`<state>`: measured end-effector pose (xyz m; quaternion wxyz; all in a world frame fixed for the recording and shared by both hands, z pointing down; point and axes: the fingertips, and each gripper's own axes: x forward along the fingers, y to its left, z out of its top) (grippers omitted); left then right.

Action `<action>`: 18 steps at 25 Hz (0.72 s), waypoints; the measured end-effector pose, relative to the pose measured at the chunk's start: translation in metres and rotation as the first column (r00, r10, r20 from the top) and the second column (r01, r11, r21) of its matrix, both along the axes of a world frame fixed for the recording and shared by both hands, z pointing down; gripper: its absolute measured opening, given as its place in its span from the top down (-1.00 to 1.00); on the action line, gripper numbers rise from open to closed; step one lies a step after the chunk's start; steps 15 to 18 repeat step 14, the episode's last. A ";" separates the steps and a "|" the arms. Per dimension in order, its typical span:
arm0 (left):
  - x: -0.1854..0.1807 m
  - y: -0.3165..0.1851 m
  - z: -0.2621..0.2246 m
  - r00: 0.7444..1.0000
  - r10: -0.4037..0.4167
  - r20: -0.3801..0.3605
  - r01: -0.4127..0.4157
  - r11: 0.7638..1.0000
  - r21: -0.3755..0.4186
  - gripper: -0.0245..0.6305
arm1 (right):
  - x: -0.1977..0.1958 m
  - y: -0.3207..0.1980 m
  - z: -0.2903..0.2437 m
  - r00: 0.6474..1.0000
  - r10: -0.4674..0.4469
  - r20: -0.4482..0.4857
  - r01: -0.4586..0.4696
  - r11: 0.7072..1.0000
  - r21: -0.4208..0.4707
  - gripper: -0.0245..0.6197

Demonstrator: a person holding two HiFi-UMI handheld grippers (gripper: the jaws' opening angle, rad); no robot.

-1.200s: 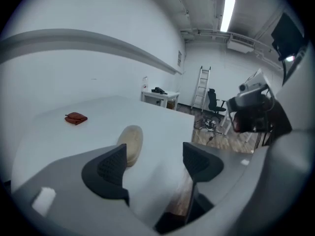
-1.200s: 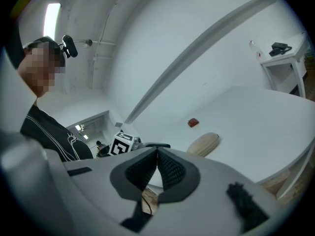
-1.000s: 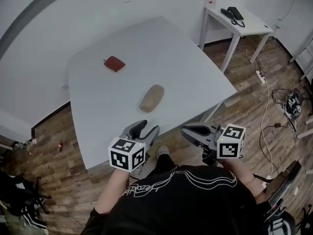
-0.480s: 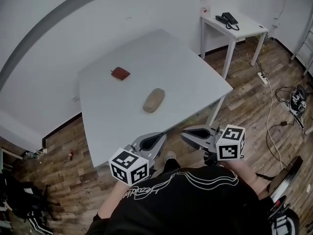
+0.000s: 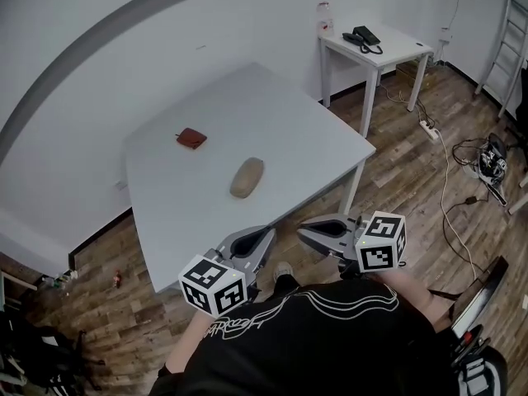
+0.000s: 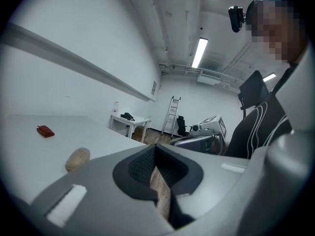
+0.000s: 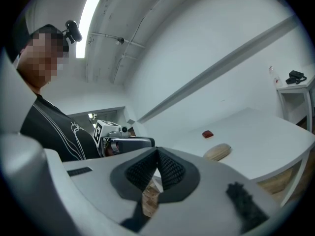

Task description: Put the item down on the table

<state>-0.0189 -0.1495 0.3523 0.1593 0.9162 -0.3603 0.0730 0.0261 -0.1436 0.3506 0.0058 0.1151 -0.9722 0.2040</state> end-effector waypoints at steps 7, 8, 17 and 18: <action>0.008 0.003 -0.002 1.000 0.015 -0.009 -0.015 1.000 -0.003 0.91 | 0.008 0.005 0.000 1.000 0.013 -0.004 -0.013 1.000 0.004 0.90; 0.009 0.004 -0.002 1.000 0.016 -0.009 -0.016 1.000 -0.003 0.91 | 0.009 0.006 0.000 1.000 0.014 -0.005 -0.014 1.000 0.006 0.90; 0.014 0.005 -0.004 1.000 0.030 0.002 -0.030 1.000 0.003 0.91 | 0.014 0.007 0.000 1.000 0.024 -0.008 -0.024 1.000 0.002 0.90; 0.014 0.005 -0.004 1.000 0.030 0.002 -0.030 1.000 0.003 0.91 | 0.014 0.007 0.000 1.000 0.024 -0.008 -0.024 1.000 0.002 0.90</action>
